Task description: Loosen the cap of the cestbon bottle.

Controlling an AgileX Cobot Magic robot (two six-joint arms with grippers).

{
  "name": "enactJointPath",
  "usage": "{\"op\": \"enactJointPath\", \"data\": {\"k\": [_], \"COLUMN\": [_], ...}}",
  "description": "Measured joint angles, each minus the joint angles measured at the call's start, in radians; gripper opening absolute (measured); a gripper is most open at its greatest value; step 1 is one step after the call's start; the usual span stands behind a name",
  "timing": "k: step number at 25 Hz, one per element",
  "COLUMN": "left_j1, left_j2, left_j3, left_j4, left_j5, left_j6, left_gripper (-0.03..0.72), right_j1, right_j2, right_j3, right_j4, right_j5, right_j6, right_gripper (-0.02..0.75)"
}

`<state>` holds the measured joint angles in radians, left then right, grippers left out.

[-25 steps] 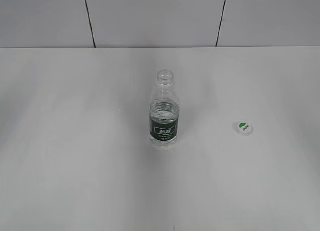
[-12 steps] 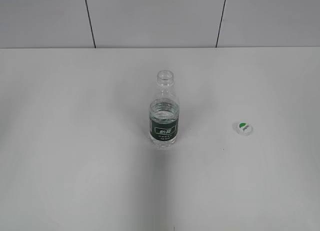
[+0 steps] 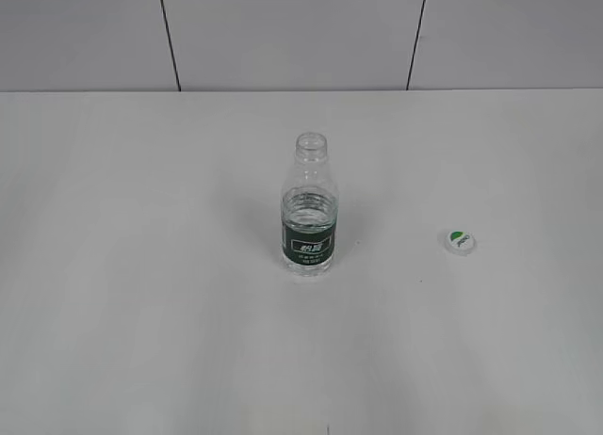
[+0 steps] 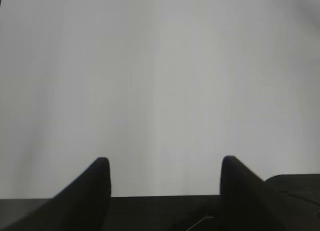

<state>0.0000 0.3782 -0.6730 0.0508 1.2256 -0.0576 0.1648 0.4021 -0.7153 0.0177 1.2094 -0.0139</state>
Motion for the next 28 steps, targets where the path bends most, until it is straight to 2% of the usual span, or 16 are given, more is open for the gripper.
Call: {"op": "enactJointPath", "data": {"k": [6,11,17,28], "left_j1": [0.000,0.000,0.000,0.000], "left_j2": [-0.251,-0.376,-0.385,-0.385], "left_j3": [0.046,0.069,0.142,0.156], "left_j4": [-0.026,-0.044,-0.110,-0.113], "left_j5": [-0.025,-0.049,-0.135,-0.155], "left_j6": [0.000,0.000,0.000,0.022], "left_gripper": [0.393,0.373,0.354,0.344], "right_j1": [0.000,0.000,0.000,0.000], "right_j2": [-0.192,-0.337,-0.408,-0.408], "right_j3": [0.130,0.176,0.183,0.200], "right_j4": [-0.001,0.000,0.001,0.000], "right_j5": [-0.075,-0.111,-0.124,-0.121], "right_j6": [-0.041,-0.056,-0.058,-0.061], "right_gripper": [0.517,0.517,0.517,0.517]}}
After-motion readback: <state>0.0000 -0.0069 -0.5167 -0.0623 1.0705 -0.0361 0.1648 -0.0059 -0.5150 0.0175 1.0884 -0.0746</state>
